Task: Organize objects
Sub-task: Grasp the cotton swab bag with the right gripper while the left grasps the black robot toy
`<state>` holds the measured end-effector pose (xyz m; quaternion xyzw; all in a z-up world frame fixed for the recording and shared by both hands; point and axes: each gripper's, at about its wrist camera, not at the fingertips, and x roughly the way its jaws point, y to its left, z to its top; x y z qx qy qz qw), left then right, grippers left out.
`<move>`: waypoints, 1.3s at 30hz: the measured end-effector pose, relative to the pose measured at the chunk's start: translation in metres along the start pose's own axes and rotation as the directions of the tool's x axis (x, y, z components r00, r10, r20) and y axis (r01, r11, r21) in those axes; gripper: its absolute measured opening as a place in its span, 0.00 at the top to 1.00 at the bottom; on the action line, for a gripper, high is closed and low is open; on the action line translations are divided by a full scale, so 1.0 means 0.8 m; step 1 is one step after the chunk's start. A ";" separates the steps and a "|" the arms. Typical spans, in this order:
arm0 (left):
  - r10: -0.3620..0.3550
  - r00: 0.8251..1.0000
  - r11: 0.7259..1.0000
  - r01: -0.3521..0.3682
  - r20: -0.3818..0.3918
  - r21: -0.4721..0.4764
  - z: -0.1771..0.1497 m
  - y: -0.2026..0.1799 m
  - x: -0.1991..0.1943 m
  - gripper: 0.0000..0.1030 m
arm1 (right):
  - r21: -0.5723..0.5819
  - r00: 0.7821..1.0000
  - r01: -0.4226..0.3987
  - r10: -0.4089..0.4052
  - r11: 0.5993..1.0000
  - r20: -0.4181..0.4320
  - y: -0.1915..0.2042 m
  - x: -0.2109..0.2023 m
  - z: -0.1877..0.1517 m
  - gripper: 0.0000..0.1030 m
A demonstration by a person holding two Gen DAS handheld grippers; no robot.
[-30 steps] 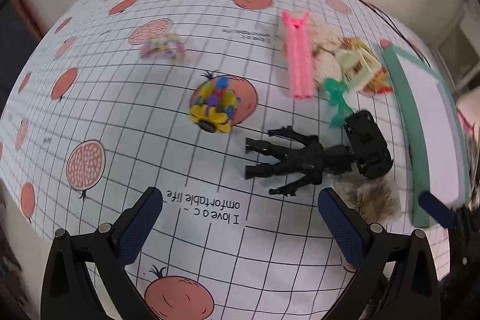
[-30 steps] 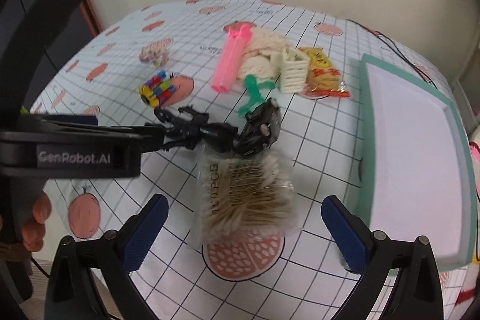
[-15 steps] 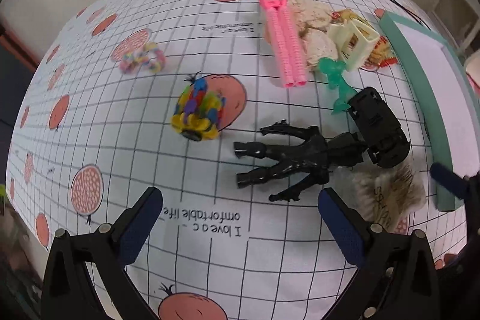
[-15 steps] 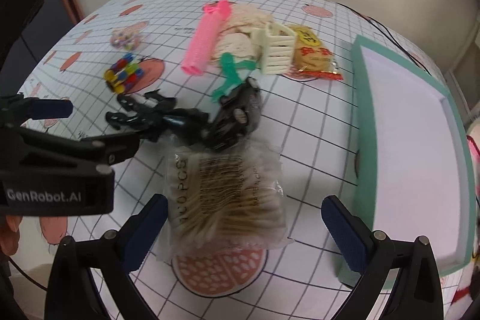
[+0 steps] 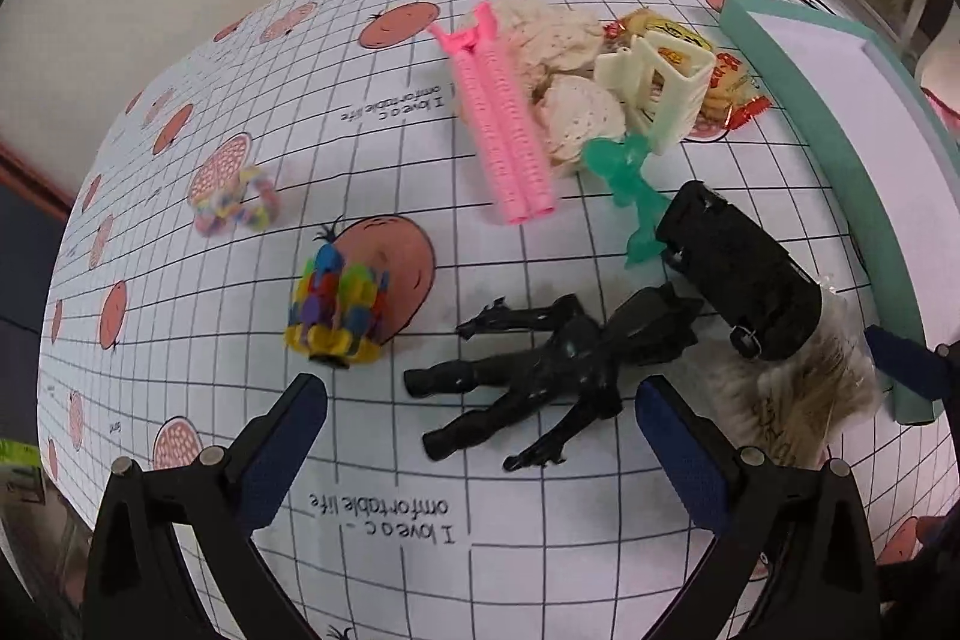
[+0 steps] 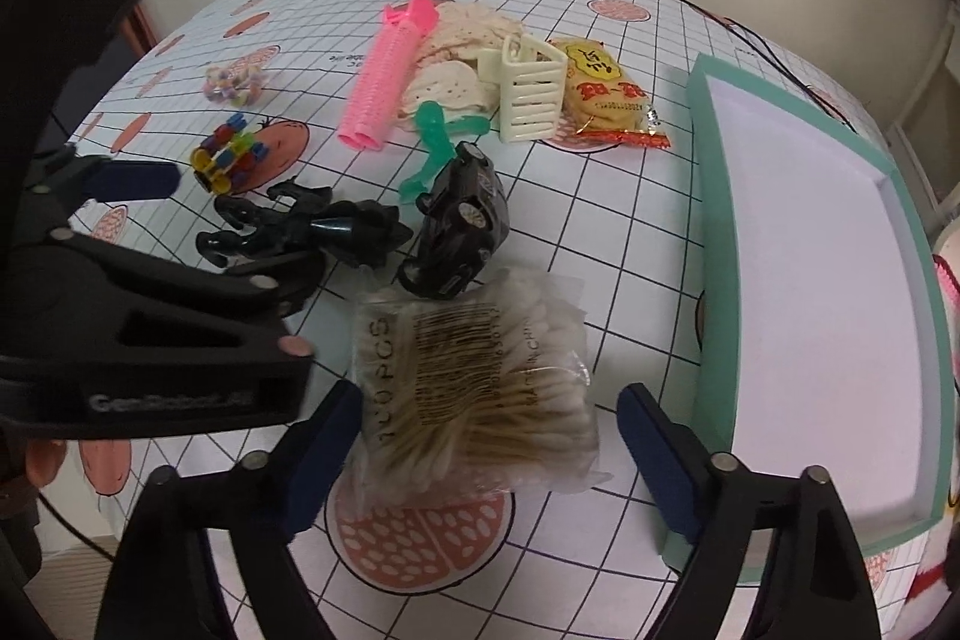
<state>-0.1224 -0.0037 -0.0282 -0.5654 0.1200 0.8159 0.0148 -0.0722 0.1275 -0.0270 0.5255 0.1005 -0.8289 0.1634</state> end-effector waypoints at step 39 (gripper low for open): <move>-0.001 1.000 0.994 0.002 0.005 -0.105 -0.019 -0.011 -0.012 0.27 | 0.061 0.997 -0.078 0.078 0.995 -0.004 -0.019 -0.032 -0.008 0.29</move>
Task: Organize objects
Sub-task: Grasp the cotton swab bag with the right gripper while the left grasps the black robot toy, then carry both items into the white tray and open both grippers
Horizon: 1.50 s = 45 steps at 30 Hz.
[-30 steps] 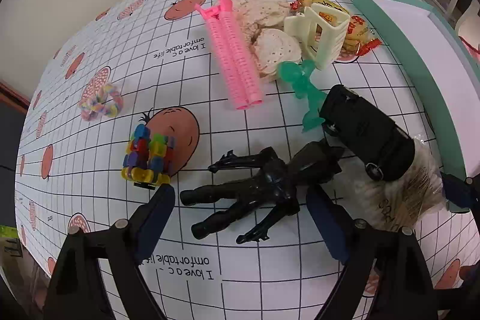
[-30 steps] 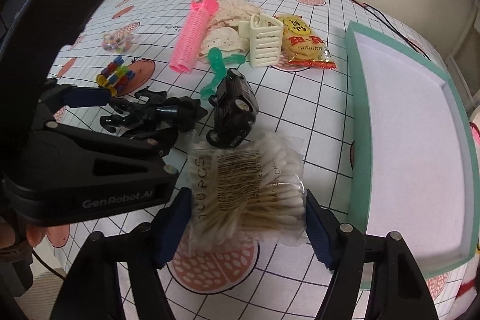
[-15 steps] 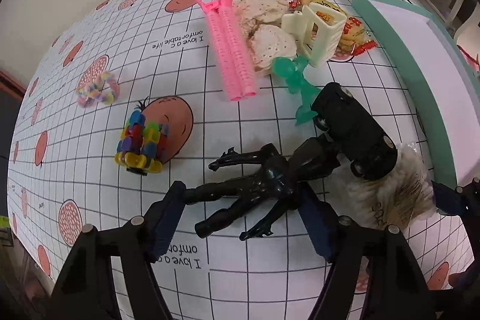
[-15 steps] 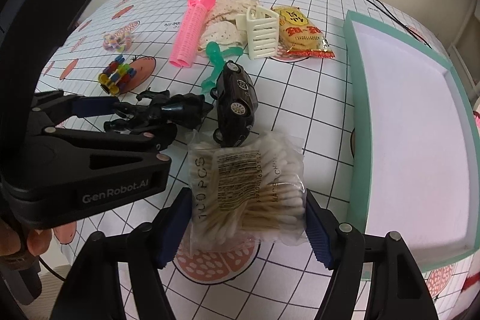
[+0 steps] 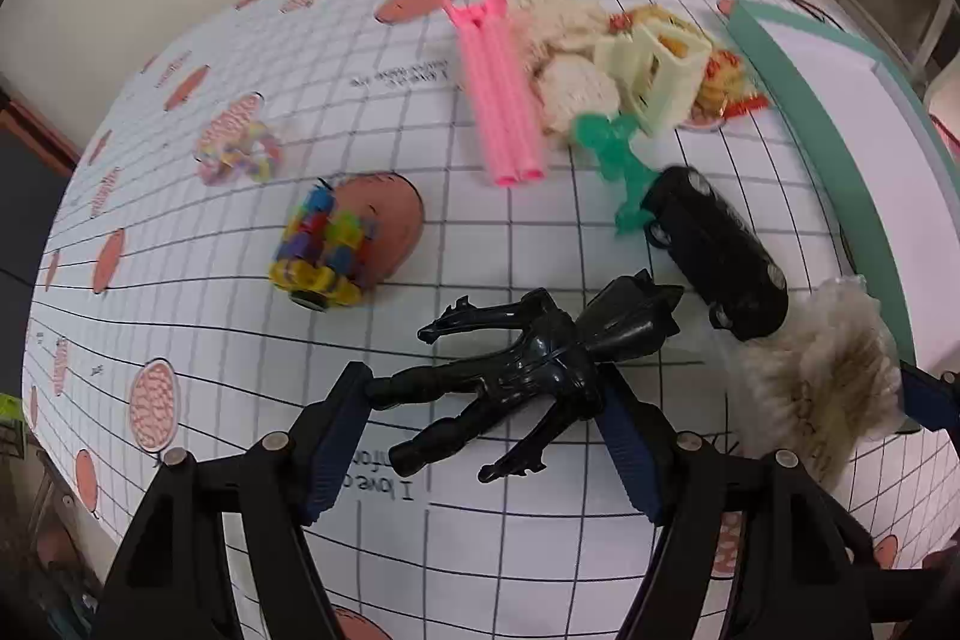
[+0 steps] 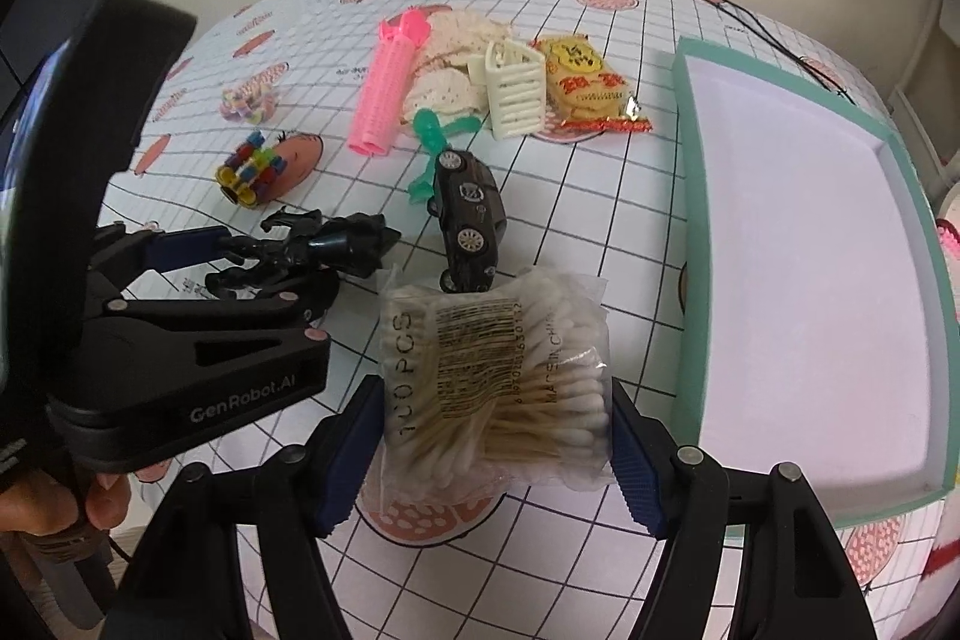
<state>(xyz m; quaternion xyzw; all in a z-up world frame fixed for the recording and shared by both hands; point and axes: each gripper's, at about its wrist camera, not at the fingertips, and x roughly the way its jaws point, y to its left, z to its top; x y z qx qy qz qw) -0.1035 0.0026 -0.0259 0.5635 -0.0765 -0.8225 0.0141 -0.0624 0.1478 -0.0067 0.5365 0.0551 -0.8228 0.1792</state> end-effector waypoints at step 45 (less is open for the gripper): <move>-0.064 0.950 0.998 0.060 0.306 0.021 0.078 -0.167 -0.119 0.27 | 0.418 0.933 0.118 -0.245 0.901 0.265 -0.236 -0.084 0.017 0.29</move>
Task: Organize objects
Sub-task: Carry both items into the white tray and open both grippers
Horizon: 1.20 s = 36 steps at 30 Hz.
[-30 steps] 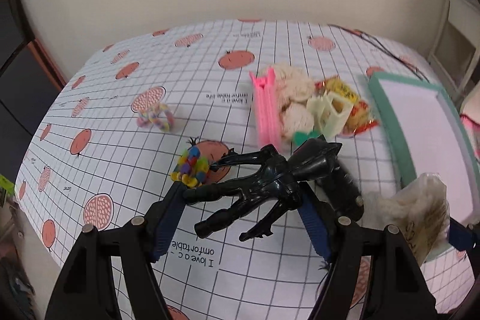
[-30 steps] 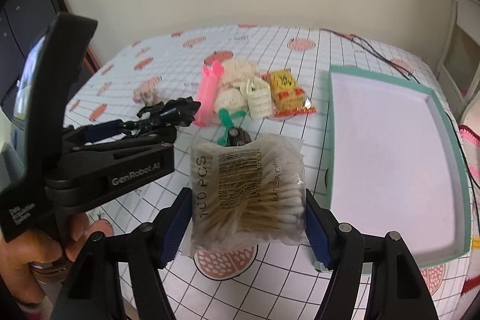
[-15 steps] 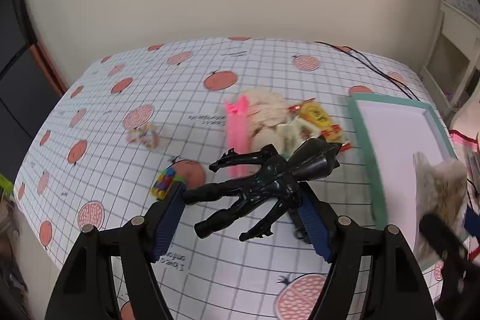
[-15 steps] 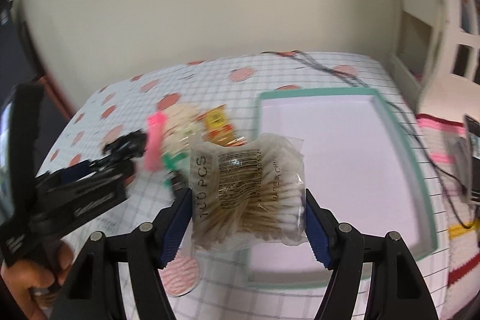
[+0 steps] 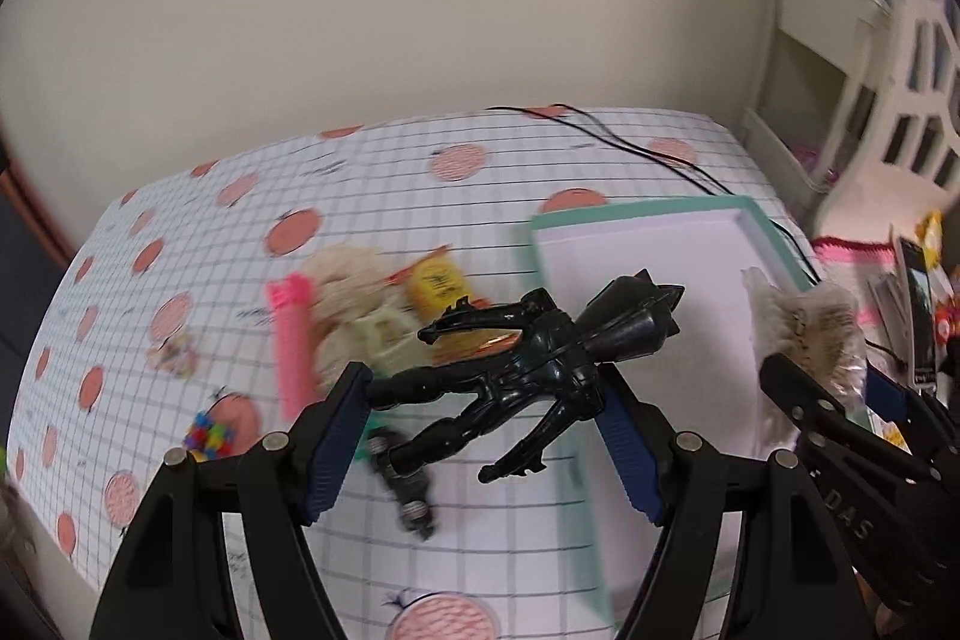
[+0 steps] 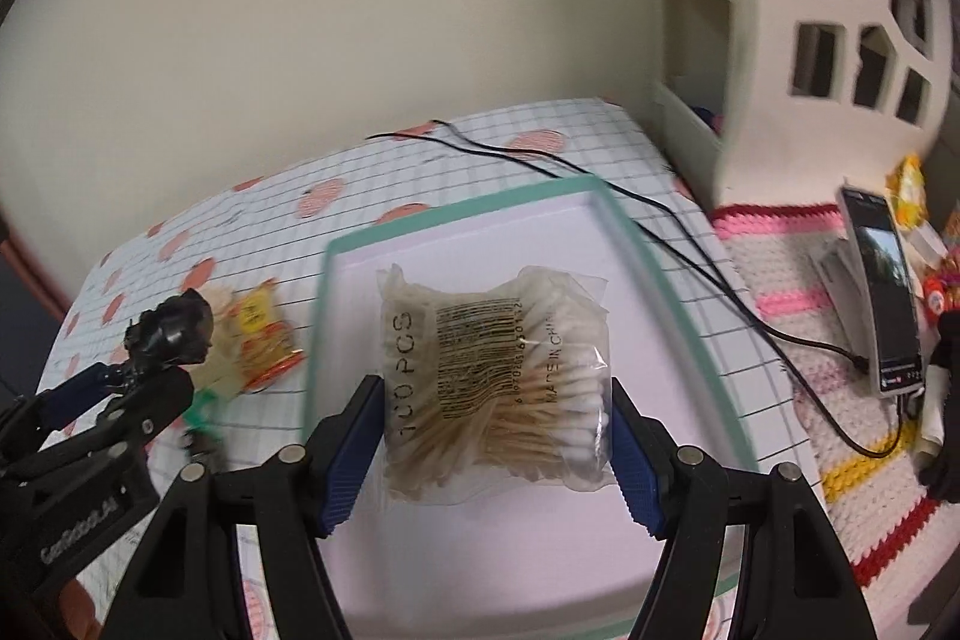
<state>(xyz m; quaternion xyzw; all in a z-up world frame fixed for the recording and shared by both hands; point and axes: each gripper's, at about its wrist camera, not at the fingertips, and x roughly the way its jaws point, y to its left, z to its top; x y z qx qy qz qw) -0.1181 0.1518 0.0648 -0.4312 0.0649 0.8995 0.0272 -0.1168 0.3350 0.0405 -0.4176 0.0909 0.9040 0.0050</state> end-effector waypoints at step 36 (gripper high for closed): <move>-0.166 0.982 0.986 0.163 -0.092 -0.043 -0.020 -0.048 0.098 0.26 | -0.017 0.982 0.153 -0.154 0.988 -0.105 -0.025 0.068 -0.031 0.29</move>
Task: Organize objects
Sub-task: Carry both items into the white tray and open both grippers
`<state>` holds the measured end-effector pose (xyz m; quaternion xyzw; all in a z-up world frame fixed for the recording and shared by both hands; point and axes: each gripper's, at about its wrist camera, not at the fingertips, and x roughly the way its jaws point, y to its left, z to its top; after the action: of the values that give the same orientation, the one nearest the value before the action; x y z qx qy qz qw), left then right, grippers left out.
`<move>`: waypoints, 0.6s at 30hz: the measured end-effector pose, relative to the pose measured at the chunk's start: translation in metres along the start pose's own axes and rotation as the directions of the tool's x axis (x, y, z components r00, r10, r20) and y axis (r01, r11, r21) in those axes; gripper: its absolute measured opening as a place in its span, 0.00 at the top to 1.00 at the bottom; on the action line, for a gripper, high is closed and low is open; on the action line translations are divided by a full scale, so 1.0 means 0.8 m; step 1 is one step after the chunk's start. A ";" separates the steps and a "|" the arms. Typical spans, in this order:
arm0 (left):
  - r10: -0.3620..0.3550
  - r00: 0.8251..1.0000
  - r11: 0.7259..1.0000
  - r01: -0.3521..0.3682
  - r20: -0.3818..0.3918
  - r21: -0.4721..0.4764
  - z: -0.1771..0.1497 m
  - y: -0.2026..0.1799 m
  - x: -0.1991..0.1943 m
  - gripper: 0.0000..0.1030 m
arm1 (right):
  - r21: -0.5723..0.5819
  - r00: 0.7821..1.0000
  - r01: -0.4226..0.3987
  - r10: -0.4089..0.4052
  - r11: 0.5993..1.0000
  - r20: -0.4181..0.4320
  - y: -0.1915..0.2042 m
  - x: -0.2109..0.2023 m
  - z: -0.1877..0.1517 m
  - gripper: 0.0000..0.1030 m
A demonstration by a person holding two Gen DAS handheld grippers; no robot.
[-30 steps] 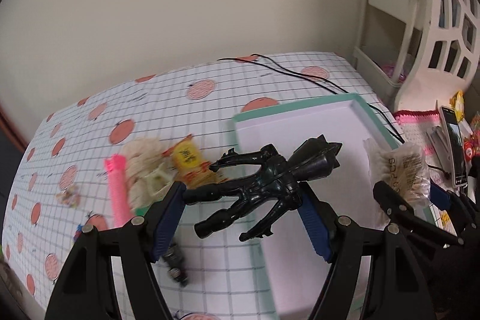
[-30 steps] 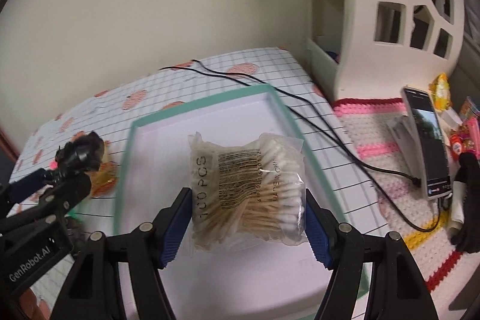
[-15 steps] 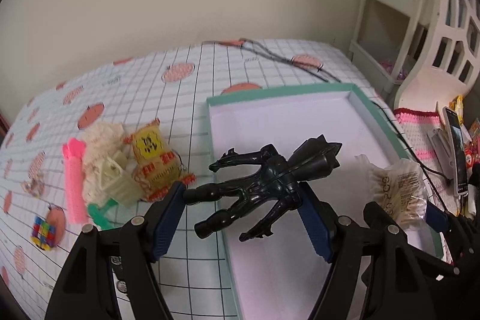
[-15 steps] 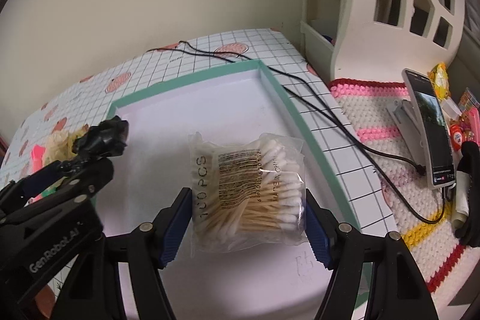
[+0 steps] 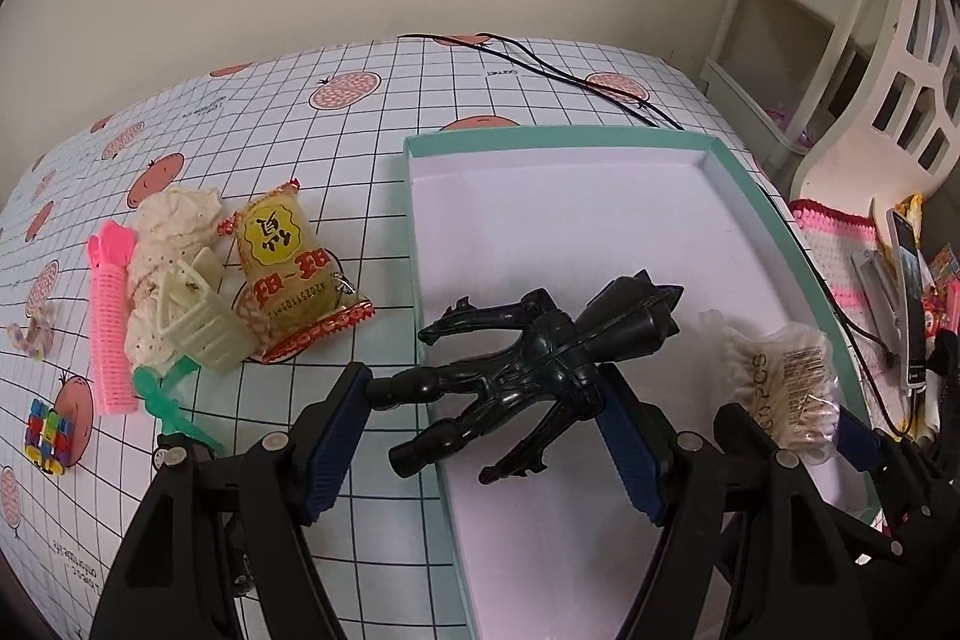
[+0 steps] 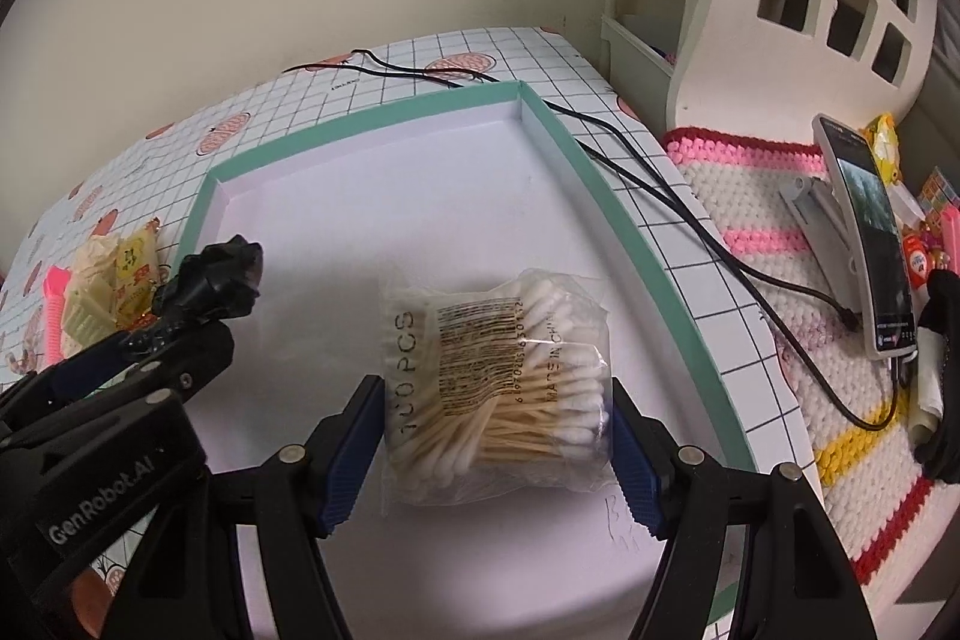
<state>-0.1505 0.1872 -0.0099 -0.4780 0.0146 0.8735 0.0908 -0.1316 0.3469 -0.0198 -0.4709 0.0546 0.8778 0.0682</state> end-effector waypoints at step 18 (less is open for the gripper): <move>-0.049 0.999 0.992 0.049 -0.004 -0.112 0.005 0.038 -0.017 0.26 | -0.021 0.999 0.022 -0.021 1.000 0.035 0.006 -0.018 0.001 0.28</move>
<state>-0.1519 0.1562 0.0019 -0.4855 -0.0459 0.8689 0.0851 -0.1247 0.3412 -0.0072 -0.4571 0.0388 0.8855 0.0736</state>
